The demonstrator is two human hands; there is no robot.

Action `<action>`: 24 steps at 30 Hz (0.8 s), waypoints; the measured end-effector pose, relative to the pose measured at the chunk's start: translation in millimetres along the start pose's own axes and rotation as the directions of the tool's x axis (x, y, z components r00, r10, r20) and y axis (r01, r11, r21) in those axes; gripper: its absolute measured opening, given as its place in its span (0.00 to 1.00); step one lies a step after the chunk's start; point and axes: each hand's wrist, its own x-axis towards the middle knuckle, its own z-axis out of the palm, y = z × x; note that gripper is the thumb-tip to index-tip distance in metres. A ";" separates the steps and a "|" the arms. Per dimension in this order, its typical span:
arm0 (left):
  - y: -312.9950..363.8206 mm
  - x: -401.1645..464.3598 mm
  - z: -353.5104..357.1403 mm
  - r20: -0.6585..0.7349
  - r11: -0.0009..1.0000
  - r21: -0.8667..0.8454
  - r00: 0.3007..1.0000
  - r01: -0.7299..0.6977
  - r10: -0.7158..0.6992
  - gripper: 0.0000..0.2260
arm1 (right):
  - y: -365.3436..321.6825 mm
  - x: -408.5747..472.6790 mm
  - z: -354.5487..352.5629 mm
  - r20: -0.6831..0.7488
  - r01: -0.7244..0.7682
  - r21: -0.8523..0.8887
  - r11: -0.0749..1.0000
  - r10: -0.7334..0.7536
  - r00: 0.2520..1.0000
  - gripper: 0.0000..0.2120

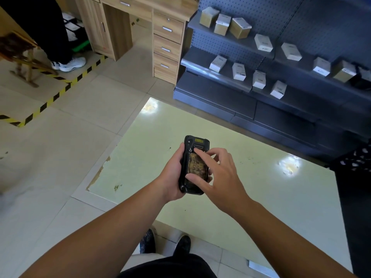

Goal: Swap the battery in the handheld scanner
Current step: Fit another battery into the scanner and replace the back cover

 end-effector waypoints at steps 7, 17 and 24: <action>1.7 -2.5 1.3 0.017 0.998 0.055 0.999 0.027 -0.028 0.34 | -0.1 -3.1 2.8 -0.013 0.018 -0.014 1.000 -0.018 1.000 0.36; 4.1 -4.6 2.5 0.091 0.999 -0.036 0.996 0.009 -0.006 0.34 | -0.3 4.4 -6.4 -0.164 0.226 0.102 0.969 -0.207 0.964 0.34; 6.8 -5.1 6.3 0.075 1.000 0.028 0.997 0.015 -0.017 0.34 | 10.1 2.7 -0.9 -0.227 0.311 0.055 0.949 -0.291 0.929 0.35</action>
